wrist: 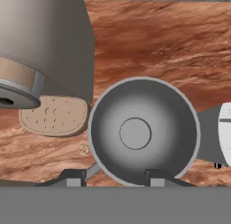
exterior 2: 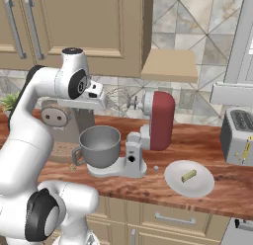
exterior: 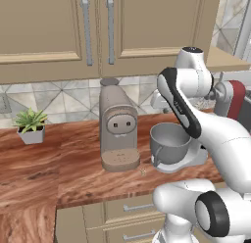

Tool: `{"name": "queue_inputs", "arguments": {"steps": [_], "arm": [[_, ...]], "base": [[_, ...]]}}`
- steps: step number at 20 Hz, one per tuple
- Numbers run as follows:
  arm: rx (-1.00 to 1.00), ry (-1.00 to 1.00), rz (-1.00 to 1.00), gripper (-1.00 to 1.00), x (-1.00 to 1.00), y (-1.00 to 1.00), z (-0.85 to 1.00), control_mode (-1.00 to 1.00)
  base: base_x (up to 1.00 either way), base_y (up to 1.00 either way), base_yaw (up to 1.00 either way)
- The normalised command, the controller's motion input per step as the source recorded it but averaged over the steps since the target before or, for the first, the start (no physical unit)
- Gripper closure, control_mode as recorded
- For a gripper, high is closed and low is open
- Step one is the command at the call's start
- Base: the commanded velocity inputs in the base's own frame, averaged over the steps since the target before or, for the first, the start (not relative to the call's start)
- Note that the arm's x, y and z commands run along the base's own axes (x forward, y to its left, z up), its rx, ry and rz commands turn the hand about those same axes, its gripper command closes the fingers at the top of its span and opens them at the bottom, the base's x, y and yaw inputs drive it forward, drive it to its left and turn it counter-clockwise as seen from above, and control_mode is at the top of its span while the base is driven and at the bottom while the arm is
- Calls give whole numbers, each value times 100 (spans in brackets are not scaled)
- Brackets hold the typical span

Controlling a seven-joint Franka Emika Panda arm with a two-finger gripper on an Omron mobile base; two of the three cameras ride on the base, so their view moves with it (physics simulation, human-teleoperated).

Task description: Add butter and sugar cubes to the stand mixer bowl and then turn on the stand mixer to begin making frosting.

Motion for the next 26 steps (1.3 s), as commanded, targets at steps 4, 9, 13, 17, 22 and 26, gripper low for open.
{"name": "queue_inputs", "arguments": {"steps": [4, 9, 13, 17, 22, 26], "arm": [[0, 0, 0, -100, 0, 0, 0, 100], [0, 0, 0, -100, 0, 0, 0, 100], [0, 0, 0, -100, 0, 0, 0, 100], [0, 0, 0, -100, 0, 0, 0, 100], [0, 0, 0, -100, 0, 0, 0, 100], [0, 0, 0, -100, 0, 0, 0, 100]], "base": [[0, 0, 0], [-27, -7, 0], [-65, -44, 0], [-46, -46, 0], [-4, -42, 0], [0, -49, 0]]}}
